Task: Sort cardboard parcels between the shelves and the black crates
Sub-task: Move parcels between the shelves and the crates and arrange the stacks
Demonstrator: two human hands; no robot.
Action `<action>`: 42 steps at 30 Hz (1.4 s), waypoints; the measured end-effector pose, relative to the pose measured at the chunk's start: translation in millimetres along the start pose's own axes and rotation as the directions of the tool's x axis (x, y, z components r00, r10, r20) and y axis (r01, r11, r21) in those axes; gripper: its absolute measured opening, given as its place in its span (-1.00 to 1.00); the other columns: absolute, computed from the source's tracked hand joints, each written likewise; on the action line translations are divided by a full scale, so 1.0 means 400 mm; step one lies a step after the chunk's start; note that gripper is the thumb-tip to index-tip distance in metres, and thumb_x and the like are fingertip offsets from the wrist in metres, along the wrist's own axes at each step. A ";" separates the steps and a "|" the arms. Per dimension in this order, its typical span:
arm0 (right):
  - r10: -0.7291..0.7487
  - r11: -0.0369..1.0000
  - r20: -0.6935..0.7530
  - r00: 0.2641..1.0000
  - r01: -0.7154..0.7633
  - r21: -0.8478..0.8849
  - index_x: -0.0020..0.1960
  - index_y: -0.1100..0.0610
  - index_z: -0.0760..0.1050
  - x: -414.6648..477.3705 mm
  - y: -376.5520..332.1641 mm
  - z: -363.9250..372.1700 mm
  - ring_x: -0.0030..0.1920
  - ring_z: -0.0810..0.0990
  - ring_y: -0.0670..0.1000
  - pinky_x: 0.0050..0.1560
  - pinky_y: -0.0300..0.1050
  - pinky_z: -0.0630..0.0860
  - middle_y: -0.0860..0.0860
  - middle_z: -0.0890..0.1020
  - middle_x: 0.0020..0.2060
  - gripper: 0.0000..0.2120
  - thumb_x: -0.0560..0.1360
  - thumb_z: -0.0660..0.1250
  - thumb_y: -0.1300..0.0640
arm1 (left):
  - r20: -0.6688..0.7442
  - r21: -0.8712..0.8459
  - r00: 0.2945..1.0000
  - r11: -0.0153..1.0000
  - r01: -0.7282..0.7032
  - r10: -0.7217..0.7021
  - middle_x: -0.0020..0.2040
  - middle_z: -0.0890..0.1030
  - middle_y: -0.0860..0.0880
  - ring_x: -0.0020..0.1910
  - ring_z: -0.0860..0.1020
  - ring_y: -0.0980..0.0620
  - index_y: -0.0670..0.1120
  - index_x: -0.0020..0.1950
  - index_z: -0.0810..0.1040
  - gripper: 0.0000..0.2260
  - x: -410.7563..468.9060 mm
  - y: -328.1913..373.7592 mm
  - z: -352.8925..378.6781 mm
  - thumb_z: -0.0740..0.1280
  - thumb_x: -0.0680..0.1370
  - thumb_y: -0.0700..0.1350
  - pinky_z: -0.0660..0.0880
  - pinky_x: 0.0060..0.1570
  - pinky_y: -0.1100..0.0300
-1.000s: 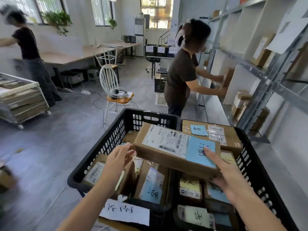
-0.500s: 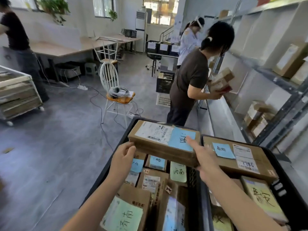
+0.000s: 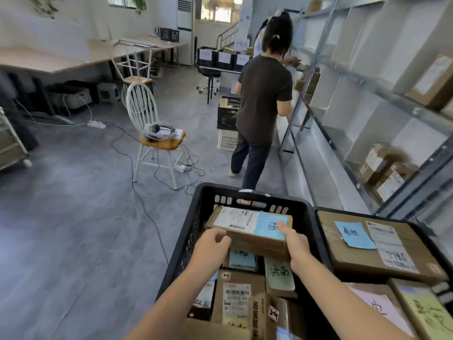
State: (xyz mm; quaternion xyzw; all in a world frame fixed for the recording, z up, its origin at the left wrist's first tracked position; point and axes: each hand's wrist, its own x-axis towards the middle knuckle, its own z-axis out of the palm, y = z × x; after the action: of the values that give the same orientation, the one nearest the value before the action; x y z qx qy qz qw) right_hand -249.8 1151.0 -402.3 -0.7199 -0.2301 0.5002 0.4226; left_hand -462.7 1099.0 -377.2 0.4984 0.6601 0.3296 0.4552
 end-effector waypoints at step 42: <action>-0.839 0.295 -0.162 0.519 0.184 -0.938 0.56 0.13 0.15 -0.674 -0.178 -0.881 0.53 0.15 0.02 0.48 -0.12 0.12 0.02 0.19 0.55 -0.46 0.65 0.19 0.01 | 0.467 0.029 0.214 0.228 -0.973 0.858 0.57 0.25 -0.03 0.55 0.19 0.03 -0.11 0.56 0.27 -0.49 -0.420 0.644 0.530 0.27 0.64 -0.04 0.10 0.52 0.14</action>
State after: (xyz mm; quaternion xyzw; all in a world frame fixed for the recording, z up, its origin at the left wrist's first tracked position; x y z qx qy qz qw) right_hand -27.0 852.8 -150.7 -0.8170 -0.5153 -0.1403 0.2176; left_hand -158.5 1007.7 -180.6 0.9088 0.1750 0.3288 0.1880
